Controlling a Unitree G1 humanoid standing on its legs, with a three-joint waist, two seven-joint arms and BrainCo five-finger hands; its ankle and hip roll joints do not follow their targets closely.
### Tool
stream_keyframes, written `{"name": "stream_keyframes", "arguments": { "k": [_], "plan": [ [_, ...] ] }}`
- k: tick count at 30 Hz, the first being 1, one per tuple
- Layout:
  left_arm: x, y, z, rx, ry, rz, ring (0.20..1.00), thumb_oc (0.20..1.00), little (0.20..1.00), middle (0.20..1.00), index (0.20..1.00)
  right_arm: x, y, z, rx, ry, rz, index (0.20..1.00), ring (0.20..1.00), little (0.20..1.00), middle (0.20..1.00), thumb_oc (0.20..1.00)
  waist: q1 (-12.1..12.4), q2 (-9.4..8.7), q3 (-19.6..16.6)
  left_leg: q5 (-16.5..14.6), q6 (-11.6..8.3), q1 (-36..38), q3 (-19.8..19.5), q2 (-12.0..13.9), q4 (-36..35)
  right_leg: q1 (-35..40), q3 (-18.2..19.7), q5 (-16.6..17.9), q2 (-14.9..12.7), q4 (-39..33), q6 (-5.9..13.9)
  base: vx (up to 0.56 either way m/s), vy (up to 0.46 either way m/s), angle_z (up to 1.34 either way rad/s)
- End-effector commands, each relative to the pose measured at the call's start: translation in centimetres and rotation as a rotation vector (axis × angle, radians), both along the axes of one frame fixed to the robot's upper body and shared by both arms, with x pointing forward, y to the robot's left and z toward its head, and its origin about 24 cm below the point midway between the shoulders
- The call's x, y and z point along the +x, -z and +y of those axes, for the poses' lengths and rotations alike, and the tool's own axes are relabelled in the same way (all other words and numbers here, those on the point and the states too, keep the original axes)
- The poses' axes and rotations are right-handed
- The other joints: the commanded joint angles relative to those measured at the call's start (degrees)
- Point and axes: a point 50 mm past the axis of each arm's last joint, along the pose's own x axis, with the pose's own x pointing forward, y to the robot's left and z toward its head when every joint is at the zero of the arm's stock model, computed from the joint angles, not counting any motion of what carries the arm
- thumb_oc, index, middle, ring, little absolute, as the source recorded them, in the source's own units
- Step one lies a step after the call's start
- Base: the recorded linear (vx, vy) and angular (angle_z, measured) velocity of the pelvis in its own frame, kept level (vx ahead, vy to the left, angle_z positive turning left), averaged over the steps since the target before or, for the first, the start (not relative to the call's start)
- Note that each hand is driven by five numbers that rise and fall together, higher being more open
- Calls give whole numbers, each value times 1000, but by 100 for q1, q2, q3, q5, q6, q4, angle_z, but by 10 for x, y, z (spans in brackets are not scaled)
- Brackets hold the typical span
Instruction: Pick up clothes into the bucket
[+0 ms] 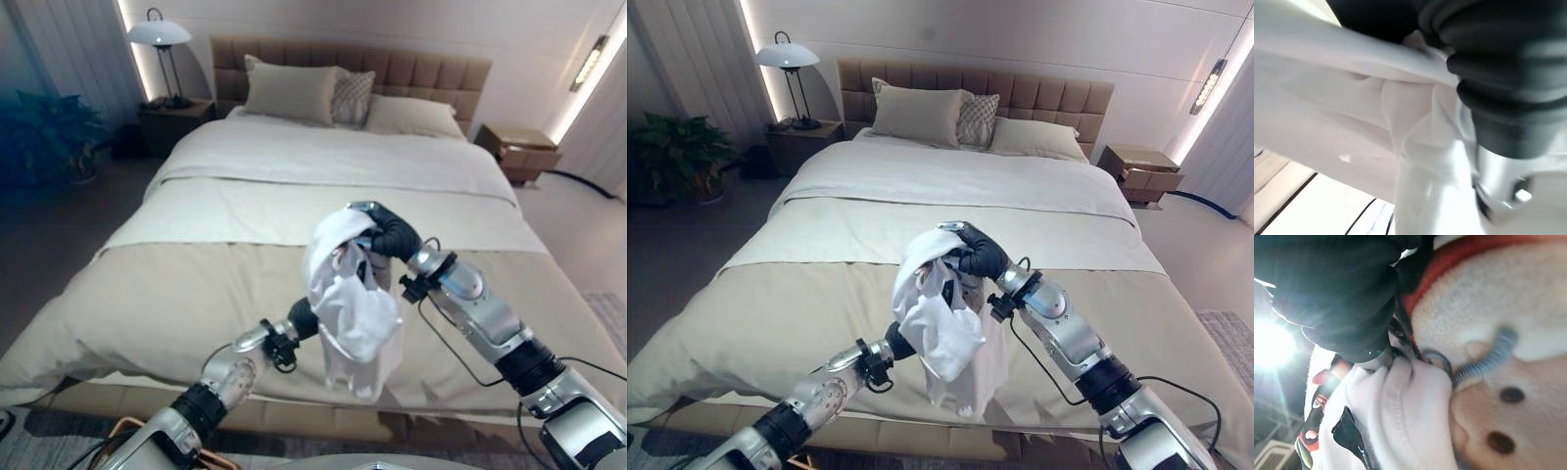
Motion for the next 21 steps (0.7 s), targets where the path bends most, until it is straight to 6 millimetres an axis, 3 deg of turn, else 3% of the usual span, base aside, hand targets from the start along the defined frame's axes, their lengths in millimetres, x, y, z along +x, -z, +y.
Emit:
{"name": "stream_keyframes", "arguments": {
  "k": [1,6,10,19,20,21],
  "plan": [
    [13,-7,-6,-8,22,-47,200,200,200,200,200,9,-61,20,186,-85,-184,200,200,200,200,200,2,-106,-132,-398,61,-177,-344,179,492,-133,-5,-3,-292,470,319,0,0,0],
    [16,-6,-1,-27,-45,-53,200,200,200,200,200,9,-62,19,196,-75,-185,200,200,200,200,200,11,-114,-138,-406,66,-179,-337,176,513,-130,9,-16,-282,469,305,0,0,0],
    [19,-4,16,-81,-228,-51,200,200,200,200,200,9,-58,10,207,-22,-188,200,200,200,200,200,92,-137,-148,-422,78,-187,-370,174,550,-98,0,-48,-273,462,277,0,0,0],
    [19,-1,33,-124,-398,-42,200,200,200,200,200,9,-51,1,205,34,-182,206,206,206,206,206,179,-161,-151,-435,78,-209,-416,202,609,-60,-21,-106,-243,450,240,0,0,0],
    [18,-1,36,-122,-413,-46,200,200,200,200,200,9,-49,-1,203,45,-178,555,555,555,555,555,184,-159,-151,-440,77,-208,-427,202,622,-57,-21,-118,-239,462,235,0,0,0],
    [18,0,39,-117,-433,-51,200,200,200,200,200,9,-48,-3,203,54,-176,686,686,686,686,686,192,-160,-148,-446,81,-209,-439,202,638,-53,-24,-131,-234,474,227,0,0,0]
  ]
}}
